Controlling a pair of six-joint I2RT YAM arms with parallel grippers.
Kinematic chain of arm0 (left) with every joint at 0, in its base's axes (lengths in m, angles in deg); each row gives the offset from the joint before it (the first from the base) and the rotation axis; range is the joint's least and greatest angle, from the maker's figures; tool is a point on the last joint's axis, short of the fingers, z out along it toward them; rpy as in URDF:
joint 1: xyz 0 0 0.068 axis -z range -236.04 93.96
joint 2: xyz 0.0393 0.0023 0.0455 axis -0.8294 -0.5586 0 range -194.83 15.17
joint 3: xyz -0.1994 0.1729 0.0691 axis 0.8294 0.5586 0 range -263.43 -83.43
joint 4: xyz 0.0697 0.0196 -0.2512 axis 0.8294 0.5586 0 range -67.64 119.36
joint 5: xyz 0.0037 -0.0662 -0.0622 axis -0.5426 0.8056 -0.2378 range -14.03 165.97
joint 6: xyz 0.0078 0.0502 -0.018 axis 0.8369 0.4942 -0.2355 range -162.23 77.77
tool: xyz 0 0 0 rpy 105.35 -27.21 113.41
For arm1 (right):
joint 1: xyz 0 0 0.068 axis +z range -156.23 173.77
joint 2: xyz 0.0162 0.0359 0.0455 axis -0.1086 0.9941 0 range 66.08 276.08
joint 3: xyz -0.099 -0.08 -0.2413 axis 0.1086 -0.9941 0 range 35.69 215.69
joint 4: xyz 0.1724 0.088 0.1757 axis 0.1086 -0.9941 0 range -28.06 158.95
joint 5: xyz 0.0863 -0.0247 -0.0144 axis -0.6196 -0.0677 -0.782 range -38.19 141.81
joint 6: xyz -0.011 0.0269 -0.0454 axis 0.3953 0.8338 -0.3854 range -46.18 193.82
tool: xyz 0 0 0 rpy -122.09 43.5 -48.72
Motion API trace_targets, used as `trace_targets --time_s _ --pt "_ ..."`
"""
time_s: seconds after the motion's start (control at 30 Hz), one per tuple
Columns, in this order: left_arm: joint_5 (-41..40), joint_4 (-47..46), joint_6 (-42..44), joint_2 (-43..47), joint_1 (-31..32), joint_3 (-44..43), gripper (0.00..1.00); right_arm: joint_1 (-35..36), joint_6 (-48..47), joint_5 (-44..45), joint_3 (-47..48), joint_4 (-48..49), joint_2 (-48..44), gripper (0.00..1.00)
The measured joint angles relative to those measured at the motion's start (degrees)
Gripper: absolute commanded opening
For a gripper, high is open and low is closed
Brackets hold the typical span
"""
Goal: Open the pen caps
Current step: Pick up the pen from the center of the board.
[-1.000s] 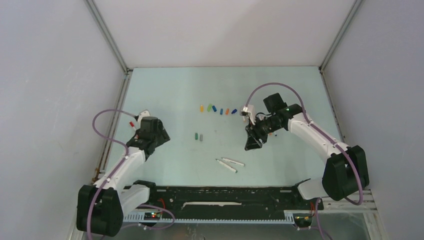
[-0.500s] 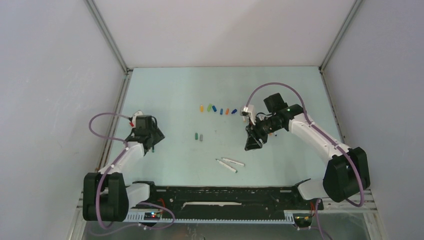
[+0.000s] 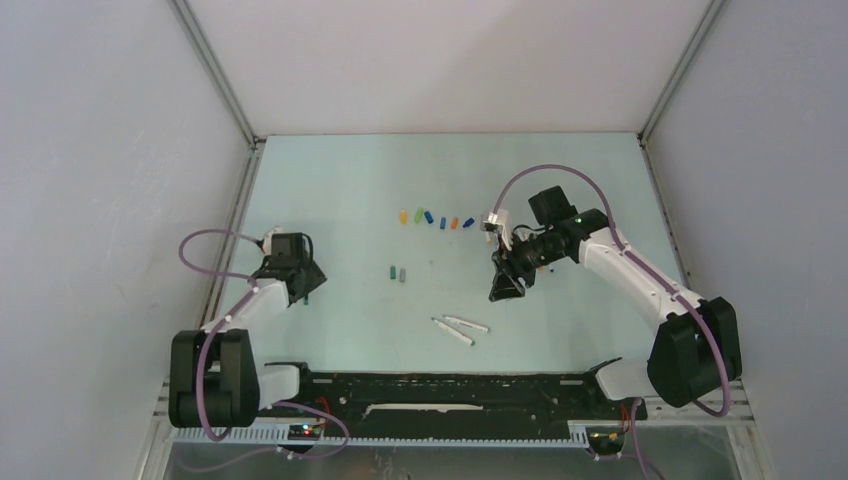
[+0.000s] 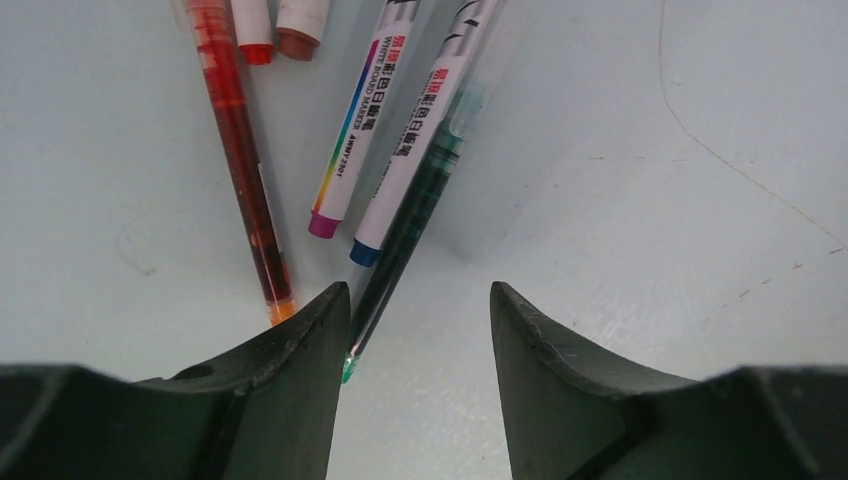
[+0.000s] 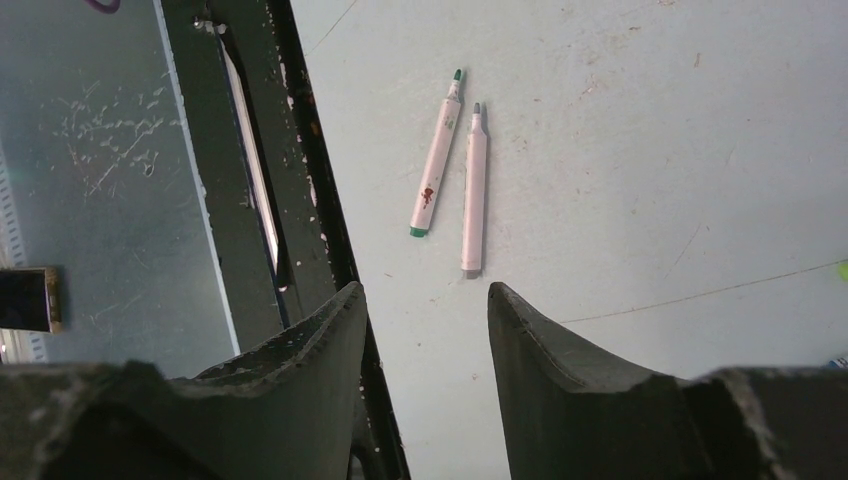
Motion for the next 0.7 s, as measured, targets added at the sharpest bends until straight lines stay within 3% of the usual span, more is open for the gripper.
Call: trace_targets --time_s 0.23,0.43,0.7 --pt "-0.3 -0.5 0.1 -2.4 -1.2 -0.2 0.51 0.0 -0.2 0.0 0.0 0.0 -0.2 0.51" --pt "-0.2 -1.7 0.3 -3.6 -1.7 -0.7 0.40 0.0 -0.2 -0.3 0.0 -0.1 -0.6 0.51" --pt "1.8 -3.0 0.8 -4.7 -1.8 -1.1 0.36 0.0 -0.7 -0.5 0.0 -0.2 -0.7 0.51"
